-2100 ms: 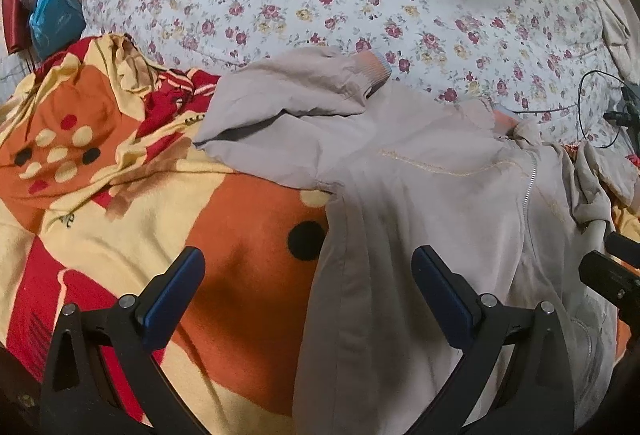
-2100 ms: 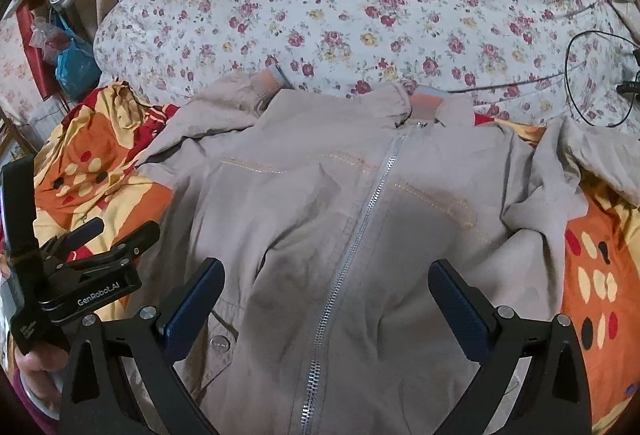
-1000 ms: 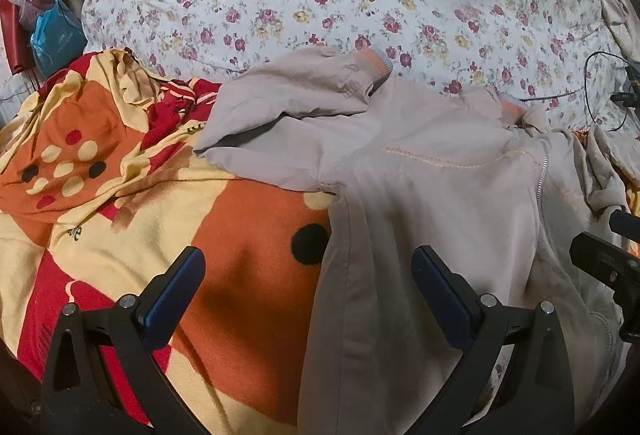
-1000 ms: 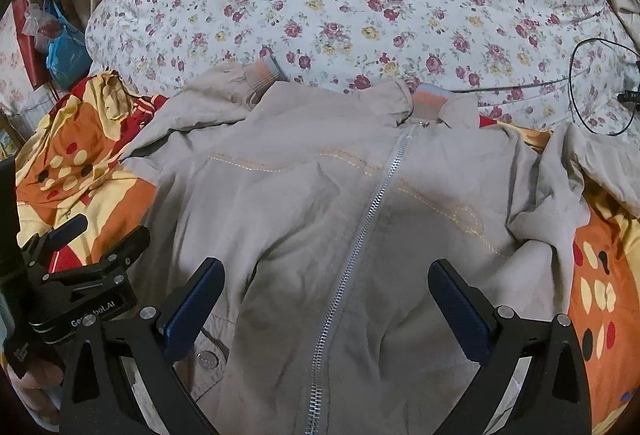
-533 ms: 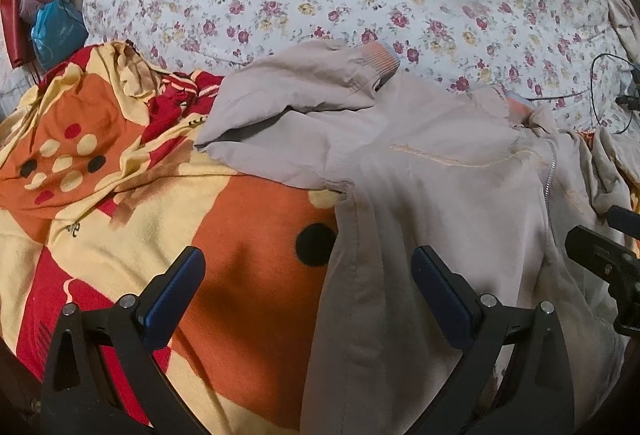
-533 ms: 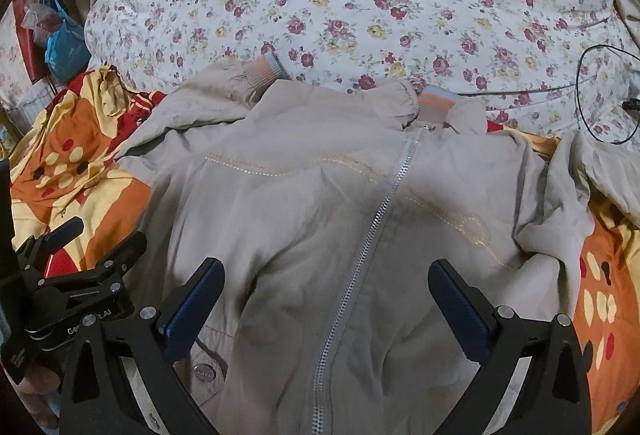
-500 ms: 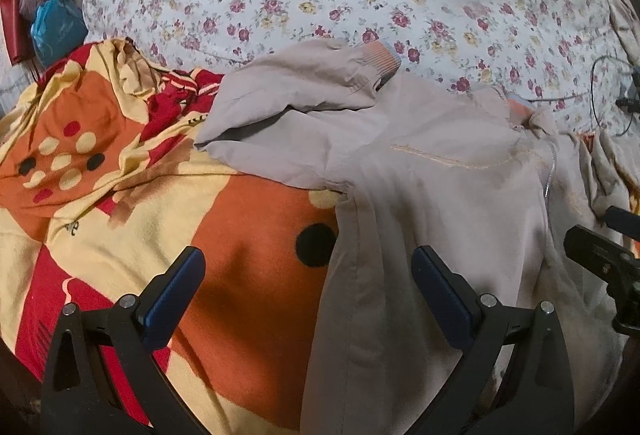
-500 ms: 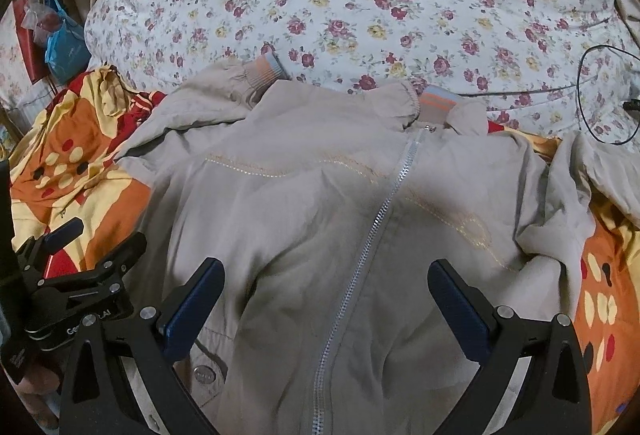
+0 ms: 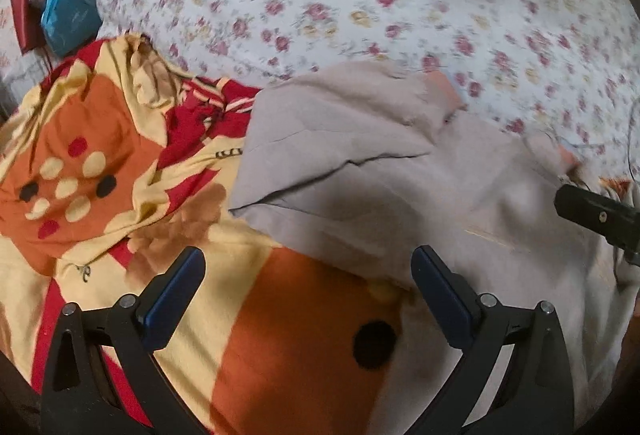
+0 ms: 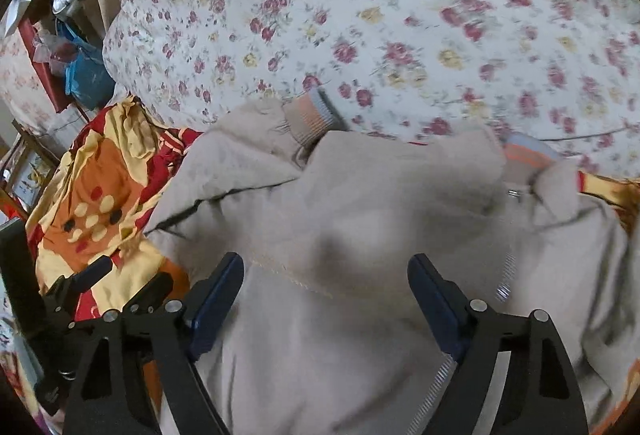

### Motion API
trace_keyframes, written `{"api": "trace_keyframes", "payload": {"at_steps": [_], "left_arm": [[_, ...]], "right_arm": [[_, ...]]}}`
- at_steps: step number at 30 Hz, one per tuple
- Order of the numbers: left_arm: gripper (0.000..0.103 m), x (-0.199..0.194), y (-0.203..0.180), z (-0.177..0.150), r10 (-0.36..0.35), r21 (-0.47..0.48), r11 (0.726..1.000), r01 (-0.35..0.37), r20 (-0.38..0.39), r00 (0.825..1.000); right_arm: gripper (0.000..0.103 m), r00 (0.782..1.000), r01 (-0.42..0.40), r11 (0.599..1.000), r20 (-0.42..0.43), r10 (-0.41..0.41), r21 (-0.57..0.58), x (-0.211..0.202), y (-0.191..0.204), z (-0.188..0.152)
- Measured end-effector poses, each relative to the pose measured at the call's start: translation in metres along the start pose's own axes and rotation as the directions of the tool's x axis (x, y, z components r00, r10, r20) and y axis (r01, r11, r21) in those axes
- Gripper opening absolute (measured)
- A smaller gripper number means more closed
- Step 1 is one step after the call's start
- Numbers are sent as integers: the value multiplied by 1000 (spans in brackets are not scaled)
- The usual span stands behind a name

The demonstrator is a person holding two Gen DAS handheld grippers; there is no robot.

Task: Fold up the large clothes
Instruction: 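Grasp the jacket sleeve cuff with the left gripper and lift it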

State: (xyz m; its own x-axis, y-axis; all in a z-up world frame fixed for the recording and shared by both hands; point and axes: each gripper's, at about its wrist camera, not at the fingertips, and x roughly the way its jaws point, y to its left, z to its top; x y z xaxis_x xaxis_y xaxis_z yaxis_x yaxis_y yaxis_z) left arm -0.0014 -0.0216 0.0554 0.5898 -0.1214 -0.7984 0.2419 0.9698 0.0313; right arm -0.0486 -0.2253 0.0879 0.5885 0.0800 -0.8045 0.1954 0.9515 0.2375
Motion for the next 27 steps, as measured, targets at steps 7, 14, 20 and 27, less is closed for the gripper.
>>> {"api": "trace_keyframes", "payload": {"at_steps": [7, 14, 20, 27], "left_arm": [[103, 10, 5, 1, -17, -38, 999, 16, -32, 999], [103, 7, 7, -2, -20, -40, 999, 19, -29, 999], [103, 3, -5, 9, -31, -8, 999, 31, -19, 999], [103, 25, -42, 63, -34, -33, 999, 34, 18, 999]], "right_arm": [[85, 1000, 11, 1000, -18, -11, 0, 20, 2, 1], [85, 1000, -8, 1000, -19, 9, 13, 27, 7, 10], [86, 998, 34, 999, -51, -35, -13, 15, -3, -13], [86, 998, 65, 997, -18, -65, 33, -27, -44, -45]]}}
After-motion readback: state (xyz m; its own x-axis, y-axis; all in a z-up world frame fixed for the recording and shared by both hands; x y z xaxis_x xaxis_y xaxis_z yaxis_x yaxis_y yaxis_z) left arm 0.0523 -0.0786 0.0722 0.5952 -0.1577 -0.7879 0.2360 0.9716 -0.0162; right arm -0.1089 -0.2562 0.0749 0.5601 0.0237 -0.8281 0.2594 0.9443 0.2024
